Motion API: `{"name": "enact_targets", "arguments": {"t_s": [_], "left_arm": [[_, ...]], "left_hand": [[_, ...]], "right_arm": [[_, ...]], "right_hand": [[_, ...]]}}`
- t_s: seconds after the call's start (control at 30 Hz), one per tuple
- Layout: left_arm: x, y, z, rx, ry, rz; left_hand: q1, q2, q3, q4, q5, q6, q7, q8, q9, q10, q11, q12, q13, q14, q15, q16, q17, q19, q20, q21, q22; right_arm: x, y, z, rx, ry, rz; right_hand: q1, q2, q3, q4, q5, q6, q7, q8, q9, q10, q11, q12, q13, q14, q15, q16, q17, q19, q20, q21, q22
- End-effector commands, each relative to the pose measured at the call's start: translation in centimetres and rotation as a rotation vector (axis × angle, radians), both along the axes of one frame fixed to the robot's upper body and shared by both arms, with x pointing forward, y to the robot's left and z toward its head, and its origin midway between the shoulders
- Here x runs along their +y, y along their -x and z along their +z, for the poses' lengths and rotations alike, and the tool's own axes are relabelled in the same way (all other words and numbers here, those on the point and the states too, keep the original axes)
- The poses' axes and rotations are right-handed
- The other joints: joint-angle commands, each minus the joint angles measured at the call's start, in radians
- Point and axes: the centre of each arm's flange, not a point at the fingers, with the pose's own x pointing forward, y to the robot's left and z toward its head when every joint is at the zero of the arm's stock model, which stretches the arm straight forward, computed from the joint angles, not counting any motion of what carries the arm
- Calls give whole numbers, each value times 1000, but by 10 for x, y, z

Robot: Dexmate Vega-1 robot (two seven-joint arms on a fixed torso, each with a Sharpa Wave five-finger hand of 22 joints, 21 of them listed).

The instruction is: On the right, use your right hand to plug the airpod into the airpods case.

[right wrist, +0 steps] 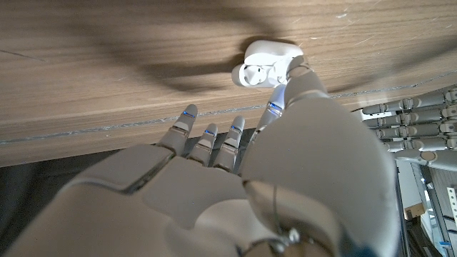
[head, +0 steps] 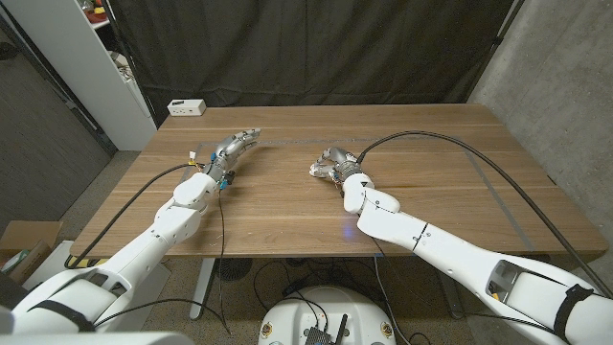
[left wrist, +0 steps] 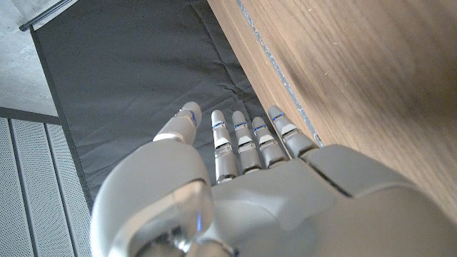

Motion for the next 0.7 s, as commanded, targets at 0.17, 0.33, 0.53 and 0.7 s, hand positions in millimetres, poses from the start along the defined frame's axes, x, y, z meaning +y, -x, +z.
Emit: {"name": "enact_targets", "arguments": {"t_s": [0.17,0.33,0.53,0.7], "left_arm": [[4,3,-5,-2,21,-2],[5,3,-5,2,21,-3],[6,2,-5,6,23,-3],[6,1,-5,6,26,-6]], "left_hand": [[11,-5,2,-4,5,9,2,1,2,7,-3,7,2,8,-49,-3,3,0,1,-4,2],[12,-5,2,-4,5,6,4,-1,2,8,-1,7,2,8,-47,-3,3,0,2,-5,3],[11,-5,1,-3,5,8,4,0,2,6,-3,6,2,7,-48,-3,3,0,2,-6,3],[11,-5,2,-3,5,7,3,-1,2,7,-3,7,2,8,-49,-3,3,1,1,-6,3]], "right_arm": [[3,-6,-4,4,-10,0],[3,-8,-5,5,-11,-1],[3,-12,-6,13,-9,-7],[3,-13,-7,11,-9,-7]], "right_hand": [[9,6,7,2,-1,4,-4,-1,3,20,-1,4,-3,20,-64,3,2,11,-4,9,1],[9,8,7,3,-2,4,-5,-1,3,24,-2,5,-5,23,-68,3,3,14,-7,10,1],[12,12,10,3,-2,14,-5,1,3,28,-4,4,-7,30,-70,4,3,15,-11,11,1],[19,16,14,0,-1,35,-4,11,7,39,-9,7,-11,43,-77,6,3,19,-17,11,1]]}}
